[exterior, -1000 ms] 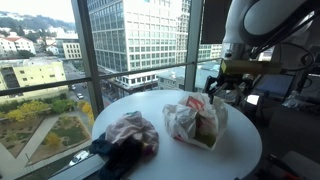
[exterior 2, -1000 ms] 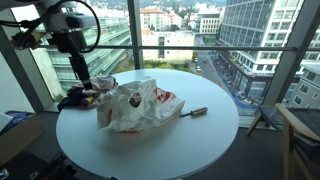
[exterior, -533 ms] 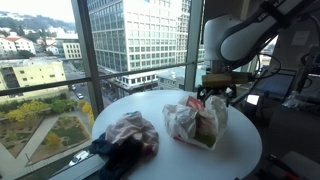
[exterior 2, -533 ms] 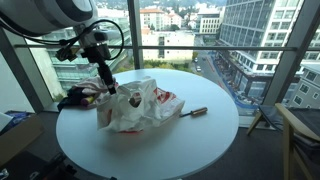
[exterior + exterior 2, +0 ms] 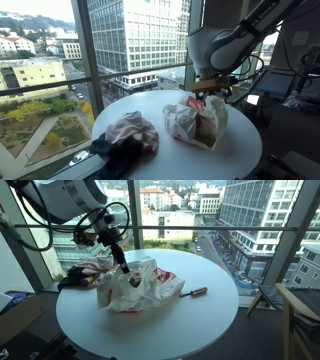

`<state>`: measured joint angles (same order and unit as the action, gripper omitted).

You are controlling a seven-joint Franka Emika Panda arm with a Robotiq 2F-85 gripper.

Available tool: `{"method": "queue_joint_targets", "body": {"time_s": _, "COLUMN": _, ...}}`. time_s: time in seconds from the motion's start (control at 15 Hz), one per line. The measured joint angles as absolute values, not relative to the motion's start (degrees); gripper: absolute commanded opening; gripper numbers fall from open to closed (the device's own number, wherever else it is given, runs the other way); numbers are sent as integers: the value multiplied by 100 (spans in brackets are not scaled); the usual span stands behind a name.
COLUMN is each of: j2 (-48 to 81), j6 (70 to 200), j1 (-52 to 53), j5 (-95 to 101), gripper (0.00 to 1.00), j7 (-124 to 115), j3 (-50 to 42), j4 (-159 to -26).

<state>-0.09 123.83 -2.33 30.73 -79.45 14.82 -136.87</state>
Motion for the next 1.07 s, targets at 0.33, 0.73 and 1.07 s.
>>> {"method": "queue_joint_targets", "body": {"time_s": 0.33, "j2": 473, "j6": 11873, "j1": 262, "j5": 3072, "gripper": 90, "j7": -8214, "j3": 1117, "j4": -13304}}
{"method": "queue_joint_targets", "body": {"time_s": 0.73, "j2": 529, "j6": 10898, "j1": 542, "j5": 3119, "gripper": 33, "j7": -8414, "j3": 873, "j4": -13057}}
{"method": "queue_joint_targets", "body": {"time_s": 1.07, "j2": 657, "j6": 10477, "j1": 632, "j5": 3159, "gripper": 8, "j7": -8417, "j3": 840, "j4": -12830}}
